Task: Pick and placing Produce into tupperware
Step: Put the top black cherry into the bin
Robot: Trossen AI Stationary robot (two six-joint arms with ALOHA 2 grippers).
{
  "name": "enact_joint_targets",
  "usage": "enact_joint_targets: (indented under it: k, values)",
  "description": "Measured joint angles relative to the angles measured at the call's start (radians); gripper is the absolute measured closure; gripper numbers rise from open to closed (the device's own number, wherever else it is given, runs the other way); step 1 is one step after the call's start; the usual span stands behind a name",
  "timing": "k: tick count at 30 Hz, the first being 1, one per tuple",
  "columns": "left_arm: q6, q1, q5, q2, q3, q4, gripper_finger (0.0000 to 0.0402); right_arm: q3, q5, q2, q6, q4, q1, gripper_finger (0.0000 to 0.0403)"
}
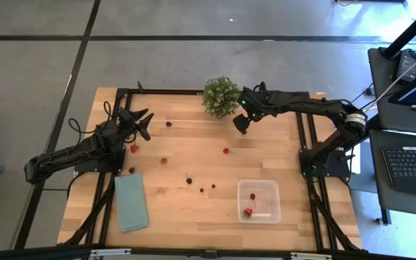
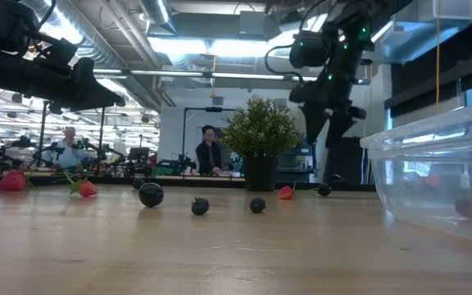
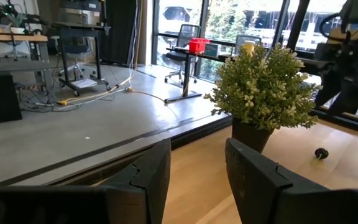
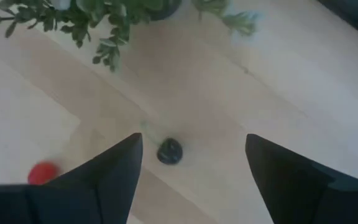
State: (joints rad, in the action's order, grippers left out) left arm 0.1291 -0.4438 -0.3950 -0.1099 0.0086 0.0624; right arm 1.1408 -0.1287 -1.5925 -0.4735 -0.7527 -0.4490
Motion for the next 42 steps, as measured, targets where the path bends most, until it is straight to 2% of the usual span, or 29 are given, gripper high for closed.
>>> enact_joint_targets:
  k: [9,15,30,35,42]
  values:
    - [0.0,0.0,0.0,0.0,0.0,0.0,0.0257,-0.099,0.003,-0.033,-0.072,0.098,-0.001,0.0116]
    - [0.0,0.0,0.0,0.0,0.0,0.0,0.0257,-0.106,0.081,-0.12,-0.044,0.129,0.006,0.0116]
    - [0.0,0.0,0.0,0.0,0.0,0.0,0.0257,-0.106,0.097,-0.202,0.006,0.148,0.027,0.0117]
    - [0.0,0.0,0.0,0.0,0.0,0.0,0.0256,-0.106,0.098,-0.204,0.012,0.177,0.027,0.0136]
    - [0.0,0.0,0.0,0.0,0.0,0.0,0.0257,-0.106,0.105,-0.204,0.012,0.164,0.027,0.0182]
